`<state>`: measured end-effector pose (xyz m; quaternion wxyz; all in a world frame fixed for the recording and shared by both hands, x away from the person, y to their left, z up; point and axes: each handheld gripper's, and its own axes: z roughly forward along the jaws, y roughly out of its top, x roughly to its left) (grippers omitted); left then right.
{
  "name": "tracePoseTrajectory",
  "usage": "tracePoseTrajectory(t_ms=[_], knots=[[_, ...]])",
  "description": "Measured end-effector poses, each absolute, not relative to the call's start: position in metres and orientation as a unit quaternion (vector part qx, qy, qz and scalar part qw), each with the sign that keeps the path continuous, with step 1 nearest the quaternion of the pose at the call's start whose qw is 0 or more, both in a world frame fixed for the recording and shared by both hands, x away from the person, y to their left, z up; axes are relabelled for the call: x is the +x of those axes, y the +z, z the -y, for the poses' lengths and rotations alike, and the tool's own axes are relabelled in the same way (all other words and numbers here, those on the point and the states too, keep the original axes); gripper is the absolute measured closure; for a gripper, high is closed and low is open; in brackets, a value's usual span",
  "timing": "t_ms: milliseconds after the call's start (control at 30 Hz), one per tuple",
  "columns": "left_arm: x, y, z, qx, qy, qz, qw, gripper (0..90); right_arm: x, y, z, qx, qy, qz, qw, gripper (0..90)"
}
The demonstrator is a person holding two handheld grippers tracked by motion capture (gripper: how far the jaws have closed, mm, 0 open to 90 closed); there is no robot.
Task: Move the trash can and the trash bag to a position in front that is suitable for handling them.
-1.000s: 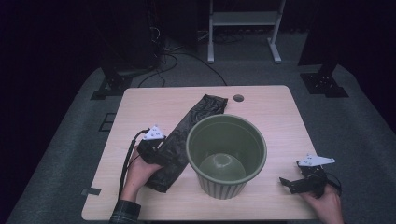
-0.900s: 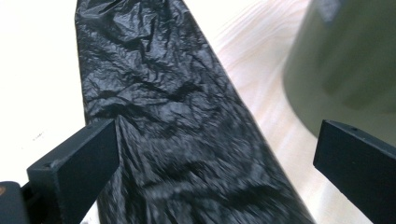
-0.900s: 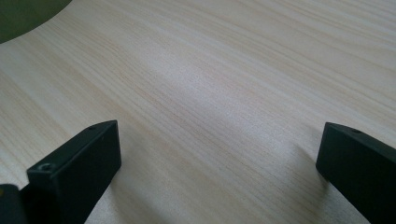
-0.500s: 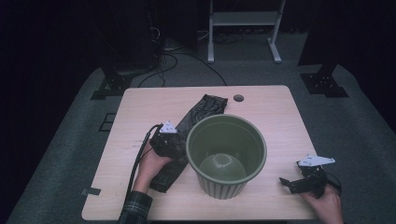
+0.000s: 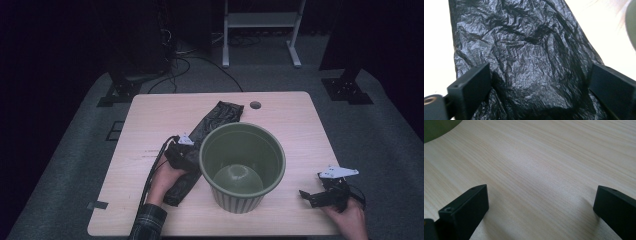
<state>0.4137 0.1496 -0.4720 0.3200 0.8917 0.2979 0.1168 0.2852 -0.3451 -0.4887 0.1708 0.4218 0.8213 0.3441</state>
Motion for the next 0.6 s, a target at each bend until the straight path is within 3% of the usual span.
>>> tracePoseTrajectory(t_ms=[33, 200, 300, 600], knots=[[0.412, -0.471, -0.150, 0.892, 0.116, -0.294, 0.323, 14.0, 0.285, -0.489, 0.345, 0.422, 0.344, -0.821, 0.171, 0.0], [0.405, -0.467, -0.157, 0.897, 0.110, -0.280, 0.324, 26.1, 0.285, -0.489, 0.345, 0.422, 0.344, -0.821, 0.171, 0.0], [0.399, -0.465, -0.163, 0.899, 0.105, -0.275, 0.323, 41.4, 0.285, -0.489, 0.345, 0.422, 0.344, -0.821, 0.171, 0.0], [0.383, -0.463, -0.182, 0.902, 0.091, -0.267, 0.327, 56.5, 0.285, -0.489, 0.345, 0.422, 0.344, -0.821, 0.172, 0.0]])
